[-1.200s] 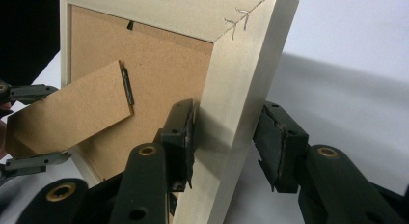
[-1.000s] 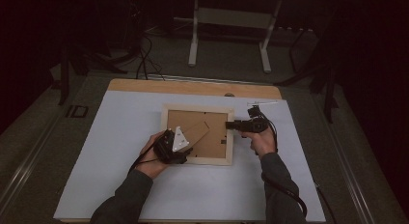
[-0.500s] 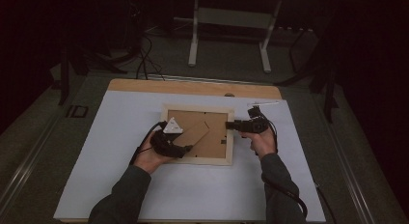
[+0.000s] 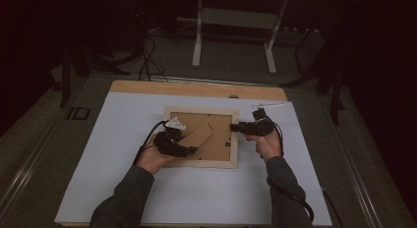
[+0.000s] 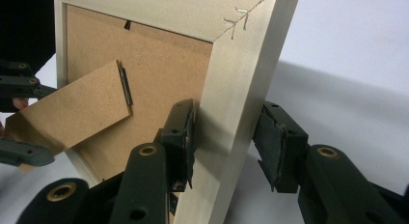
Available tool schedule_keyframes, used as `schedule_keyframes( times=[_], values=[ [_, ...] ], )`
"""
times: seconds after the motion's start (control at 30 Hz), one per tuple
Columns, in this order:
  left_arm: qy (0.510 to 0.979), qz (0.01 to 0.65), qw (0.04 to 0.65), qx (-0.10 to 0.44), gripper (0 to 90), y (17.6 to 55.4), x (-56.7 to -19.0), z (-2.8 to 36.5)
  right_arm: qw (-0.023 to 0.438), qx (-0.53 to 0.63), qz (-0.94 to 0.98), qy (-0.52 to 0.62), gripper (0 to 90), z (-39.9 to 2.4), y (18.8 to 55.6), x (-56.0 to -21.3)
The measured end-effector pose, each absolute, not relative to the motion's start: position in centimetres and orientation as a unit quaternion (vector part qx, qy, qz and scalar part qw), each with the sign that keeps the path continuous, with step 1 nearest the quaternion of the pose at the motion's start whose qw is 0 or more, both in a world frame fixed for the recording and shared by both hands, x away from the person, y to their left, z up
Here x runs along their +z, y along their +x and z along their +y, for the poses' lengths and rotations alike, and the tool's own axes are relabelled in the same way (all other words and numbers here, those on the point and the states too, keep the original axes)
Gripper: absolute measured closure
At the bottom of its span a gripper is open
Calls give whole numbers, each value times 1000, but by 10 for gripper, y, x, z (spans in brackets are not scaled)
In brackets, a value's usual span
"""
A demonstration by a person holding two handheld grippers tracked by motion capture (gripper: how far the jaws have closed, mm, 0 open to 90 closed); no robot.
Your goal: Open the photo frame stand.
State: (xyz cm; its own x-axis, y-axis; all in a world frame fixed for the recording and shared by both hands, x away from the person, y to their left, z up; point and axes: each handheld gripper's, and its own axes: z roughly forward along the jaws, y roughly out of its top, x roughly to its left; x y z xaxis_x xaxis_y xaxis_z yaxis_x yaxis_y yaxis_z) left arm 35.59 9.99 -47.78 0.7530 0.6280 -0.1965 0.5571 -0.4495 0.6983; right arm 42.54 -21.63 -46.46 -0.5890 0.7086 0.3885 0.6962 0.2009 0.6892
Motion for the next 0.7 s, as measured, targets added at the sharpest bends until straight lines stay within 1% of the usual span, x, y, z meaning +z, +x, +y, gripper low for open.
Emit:
schedule_keyframes(
  times=[0.07,0.23,0.7],
  values=[
    [853,347,388,45,428,356,-478,99,7,440,775,453,590,-216,425,-464],
    [859,342,378,48,507,356,-476,99,9,441,775,452,589,-216,424,-464],
    [865,326,374,71,521,354,-477,95,18,441,777,448,590,-217,422,-461]
  ],
)
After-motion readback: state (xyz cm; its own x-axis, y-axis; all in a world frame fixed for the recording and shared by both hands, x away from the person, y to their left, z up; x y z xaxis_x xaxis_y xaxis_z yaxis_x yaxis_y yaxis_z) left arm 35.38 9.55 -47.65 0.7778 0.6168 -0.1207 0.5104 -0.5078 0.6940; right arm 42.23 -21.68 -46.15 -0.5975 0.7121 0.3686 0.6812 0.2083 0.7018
